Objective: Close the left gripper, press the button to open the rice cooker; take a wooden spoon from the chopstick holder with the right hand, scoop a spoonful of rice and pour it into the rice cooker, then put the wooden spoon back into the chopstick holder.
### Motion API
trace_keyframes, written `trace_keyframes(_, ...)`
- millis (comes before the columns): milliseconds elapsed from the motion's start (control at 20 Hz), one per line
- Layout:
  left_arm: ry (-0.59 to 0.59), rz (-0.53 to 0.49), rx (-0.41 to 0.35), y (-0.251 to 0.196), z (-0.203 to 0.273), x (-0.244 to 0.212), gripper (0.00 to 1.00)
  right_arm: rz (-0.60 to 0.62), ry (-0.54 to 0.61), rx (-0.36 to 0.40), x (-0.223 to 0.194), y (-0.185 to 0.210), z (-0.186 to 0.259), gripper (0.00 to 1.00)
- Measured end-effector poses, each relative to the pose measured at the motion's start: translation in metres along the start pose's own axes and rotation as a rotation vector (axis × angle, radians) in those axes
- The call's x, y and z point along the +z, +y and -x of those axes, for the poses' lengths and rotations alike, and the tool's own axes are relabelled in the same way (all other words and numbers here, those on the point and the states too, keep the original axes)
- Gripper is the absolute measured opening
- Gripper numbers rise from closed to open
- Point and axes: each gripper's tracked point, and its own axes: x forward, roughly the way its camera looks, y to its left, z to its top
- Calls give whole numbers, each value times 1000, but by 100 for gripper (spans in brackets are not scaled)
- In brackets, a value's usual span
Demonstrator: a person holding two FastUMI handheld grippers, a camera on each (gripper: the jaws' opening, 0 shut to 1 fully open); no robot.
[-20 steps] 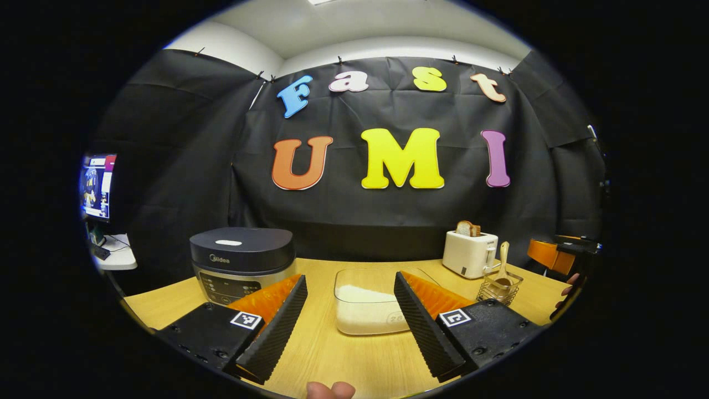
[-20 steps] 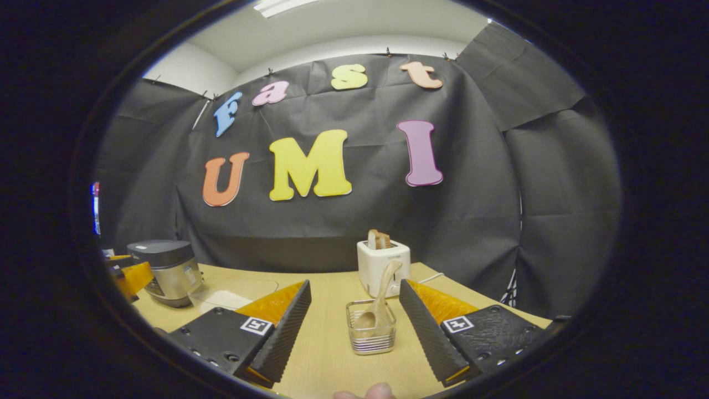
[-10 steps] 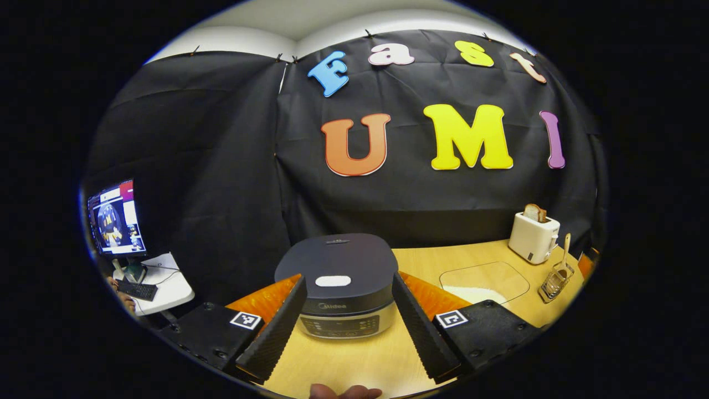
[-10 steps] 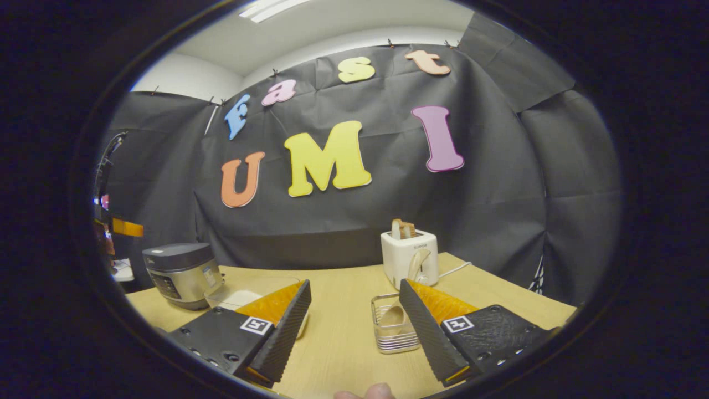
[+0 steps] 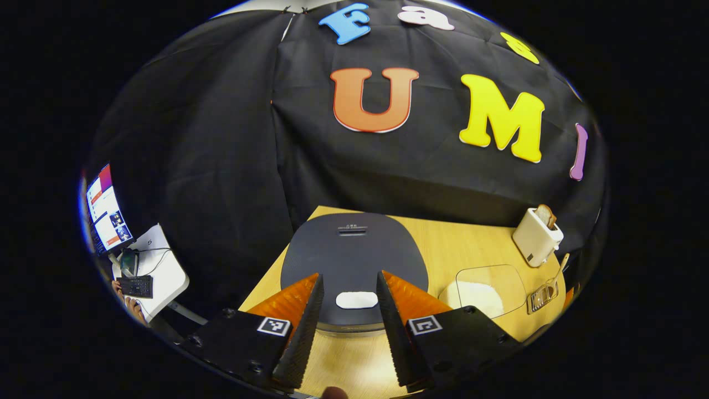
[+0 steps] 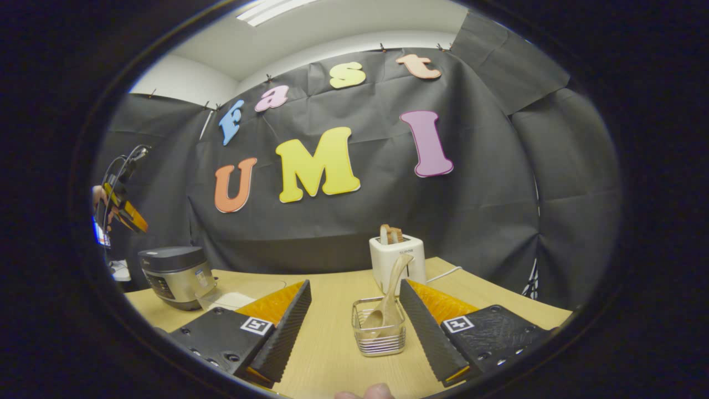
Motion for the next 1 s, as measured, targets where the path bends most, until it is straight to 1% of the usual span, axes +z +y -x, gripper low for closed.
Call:
trace_keyframes(50,42,7,-1,0,-4,-6,54,-5,2,1,-1,-1,-1,92)
trace_keyframes(100,74,2,1,2,-10,-12,50,-9,4,3,-2,-1,-1,92)
trace_keyframes(150,88,-3,9,4,-16,-15,43,-15,6,8,-3,-1,-1,92)
trace_keyframes(200,103,1,11,1,-19,-17,46,-18,10,14,-5,-1,-2,92)
trace_keyframes(250,116,8,2,-3,-23,-18,30,-18,13,14,-7,-1,-2,92)
trace_keyframes(300,124,6,2,-4,-25,-20,27,-15,15,13,-8,-3,-3,95)
trace_keyframes(350,128,9,16,-3,-29,-21,24,-17,15,13,-9,-4,-3,95)
trace_keyframes(400,140,13,10,-4,-32,-23,22,-23,13,15,-9,-5,-2,95)
trace_keyframes(450,154,18,2,-7,-34,-25,18,-29,15,15,-8,-6,-3,92)
trace_keyframes(500,162,19,2,-8,-36,-28,15,-30,16,15,-10,-5,-4,92)
trace_keyframes(550,172,16,-6,-11,-38,-31,11,-29,15,12,-10,-6,-5,95)
trace_keyframes(600,189,18,-7,-11,-40,-36,10,-30,15,10,-11,-6,-6,92)
trace_keyframes(650,165,13,-6,-10,-37,-33,8,-31,18,11,-12,-6,-7,92)
trace_keyframes(700,179,23,1,-11,-41,-37,8,-32,21,12,-14,-6,-8,92)
trace_keyframes(750,164,28,1,-12,-39,-35,6,-37,24,12,-15,-6,-10,92)
trace_keyframes(800,159,7,-5,-10,-42,-40,6,-46,28,16,-17,-5,-10,95)
trace_keyframes(850,135,0,-5,-9,-32,-43,0,-56,34,24,-19,-2,-11,92)
trace_keyframes(900,153,11,2,-11,-40,-44,5,-61,43,32,-22,2,-10,92)
trace_keyframes(950,126,-1,9,-10,-44,-39,5,-56,50,36,-25,3,-11,92)
trace_keyframes(1000,127,-5,17,-10,-41,-41,5,-47,53,37,-24,3,-10,92)
